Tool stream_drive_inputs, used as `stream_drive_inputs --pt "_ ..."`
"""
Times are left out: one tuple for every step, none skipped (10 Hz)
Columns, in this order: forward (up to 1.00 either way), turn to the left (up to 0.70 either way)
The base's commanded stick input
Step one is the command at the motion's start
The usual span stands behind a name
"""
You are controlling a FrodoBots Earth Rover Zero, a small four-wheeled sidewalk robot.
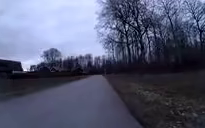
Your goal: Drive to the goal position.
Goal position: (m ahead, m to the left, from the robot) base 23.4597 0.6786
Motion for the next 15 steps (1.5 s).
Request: stream_drive_inputs --pt "0.70 0.00" --pt "0.70 0.00" --pt "0.70 0.00" --pt "0.70 0.00" --pt "0.70 0.00" --pt "0.70 0.00" --pt "0.70 0.00" --pt "0.70 0.00" --pt "0.70 0.00" --pt "0.70 0.00" --pt "0.70 0.00" --pt "0.70 0.00" --pt "0.70 0.00" --pt "0.70 0.00" --pt "0.70 0.00"
